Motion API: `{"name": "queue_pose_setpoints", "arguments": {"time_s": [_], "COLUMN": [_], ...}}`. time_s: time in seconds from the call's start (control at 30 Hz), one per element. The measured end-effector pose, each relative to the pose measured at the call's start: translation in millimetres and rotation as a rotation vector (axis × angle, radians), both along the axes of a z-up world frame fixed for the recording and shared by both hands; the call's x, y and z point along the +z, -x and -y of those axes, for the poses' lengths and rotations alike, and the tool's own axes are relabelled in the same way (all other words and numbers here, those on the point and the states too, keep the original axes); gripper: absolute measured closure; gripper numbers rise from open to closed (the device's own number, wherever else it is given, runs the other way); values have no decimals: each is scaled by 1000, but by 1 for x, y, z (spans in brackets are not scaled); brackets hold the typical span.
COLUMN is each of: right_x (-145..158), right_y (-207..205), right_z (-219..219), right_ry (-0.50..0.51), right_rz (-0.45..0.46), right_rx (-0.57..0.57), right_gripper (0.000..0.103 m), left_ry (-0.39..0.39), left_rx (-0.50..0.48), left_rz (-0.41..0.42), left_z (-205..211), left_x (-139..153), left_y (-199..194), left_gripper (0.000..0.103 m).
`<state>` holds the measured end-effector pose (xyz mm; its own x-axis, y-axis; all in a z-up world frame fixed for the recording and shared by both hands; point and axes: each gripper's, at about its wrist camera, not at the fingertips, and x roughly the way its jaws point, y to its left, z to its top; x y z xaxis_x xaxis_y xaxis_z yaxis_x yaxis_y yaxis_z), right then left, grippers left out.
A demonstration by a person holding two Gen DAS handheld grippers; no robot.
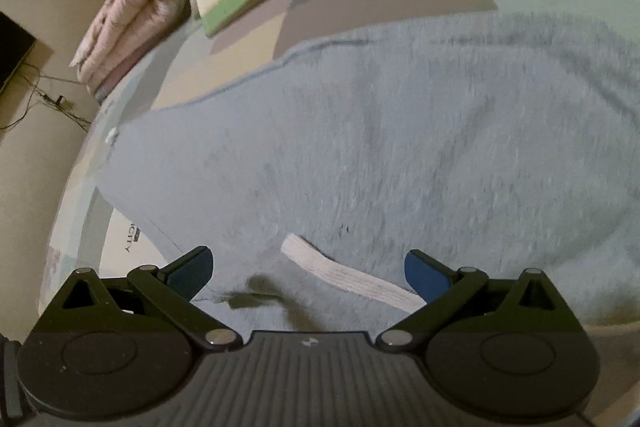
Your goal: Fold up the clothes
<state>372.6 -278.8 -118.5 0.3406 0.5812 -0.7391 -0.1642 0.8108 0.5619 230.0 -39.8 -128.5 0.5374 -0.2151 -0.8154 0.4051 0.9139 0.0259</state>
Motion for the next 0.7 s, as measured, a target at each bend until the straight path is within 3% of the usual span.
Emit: {"name": "queue_pose_setpoints", "arguments": {"time_s": [0.3, 0.57, 0.7], "right_x": [9, 23, 13], "right_y": [54, 84, 82], "right_z": [8, 13, 2], "right_ry": [-23, -10, -47], "right_rz": [-110, -59, -86], "right_rx": [119, 109, 104], "right_gripper": [0, 0, 0], "left_ry": [5, 4, 5], "left_rx": [-8, -6, -4], "left_rz": [6, 10, 7], "left_z": [-2, -1, -3], "left_x": [-1, 0, 1], "left_y": [0, 1, 1], "left_gripper": [0, 0, 1]}}
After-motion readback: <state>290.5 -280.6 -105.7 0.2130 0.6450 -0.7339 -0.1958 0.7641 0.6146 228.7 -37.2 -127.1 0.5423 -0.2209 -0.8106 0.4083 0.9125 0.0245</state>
